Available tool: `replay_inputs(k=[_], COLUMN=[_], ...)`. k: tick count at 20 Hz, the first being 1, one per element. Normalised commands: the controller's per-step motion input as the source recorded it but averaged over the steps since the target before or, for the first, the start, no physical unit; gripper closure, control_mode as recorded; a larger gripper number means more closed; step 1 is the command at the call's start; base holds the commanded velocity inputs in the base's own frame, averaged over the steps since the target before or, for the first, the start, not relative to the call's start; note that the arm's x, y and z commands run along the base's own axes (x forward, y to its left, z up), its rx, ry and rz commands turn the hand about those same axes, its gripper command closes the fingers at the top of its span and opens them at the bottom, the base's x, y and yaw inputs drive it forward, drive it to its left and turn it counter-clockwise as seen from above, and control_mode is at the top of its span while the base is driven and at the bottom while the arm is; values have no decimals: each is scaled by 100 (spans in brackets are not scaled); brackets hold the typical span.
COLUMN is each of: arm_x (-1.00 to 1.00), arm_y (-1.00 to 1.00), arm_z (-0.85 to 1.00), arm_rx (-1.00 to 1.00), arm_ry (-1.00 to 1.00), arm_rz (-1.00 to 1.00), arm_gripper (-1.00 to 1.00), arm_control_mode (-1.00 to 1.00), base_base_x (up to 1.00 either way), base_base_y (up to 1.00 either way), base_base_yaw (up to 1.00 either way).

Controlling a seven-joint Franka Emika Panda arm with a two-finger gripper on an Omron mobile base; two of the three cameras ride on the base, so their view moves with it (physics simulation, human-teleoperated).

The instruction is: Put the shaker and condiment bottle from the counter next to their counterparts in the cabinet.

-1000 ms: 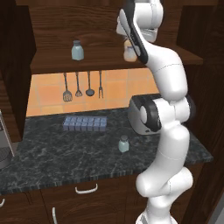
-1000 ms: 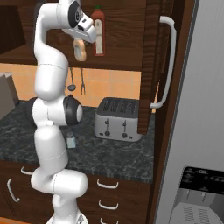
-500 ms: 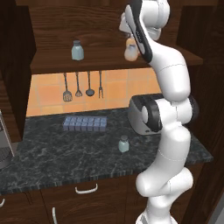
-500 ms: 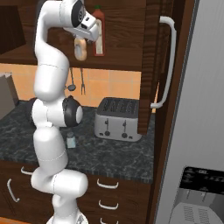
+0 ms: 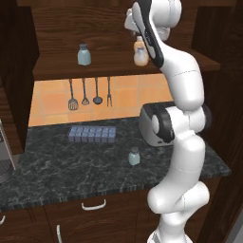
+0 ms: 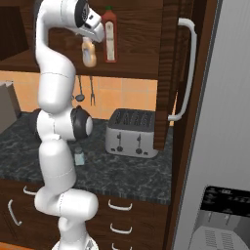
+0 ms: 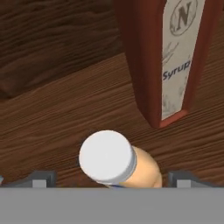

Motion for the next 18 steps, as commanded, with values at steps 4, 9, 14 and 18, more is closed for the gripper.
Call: replay_inputs(k=[4, 9, 14, 18], arm_x=[-6, -77, -100, -100], arm_y=[6, 21, 41, 9], arm_z=[43, -8, -68, -73], arm_rx=[1, -5, -11, -4], arm_ry=[0, 0, 0, 0], arm_rz=[0, 2, 5, 7], arm_gripper=[-100, -100, -100, -100], arm_control_mode=[-100, -100, -100, -100], base_base_x=[0, 0, 0, 0], base_base_y=[0, 0, 0, 0], base_base_yaw=[0, 0, 0, 0])
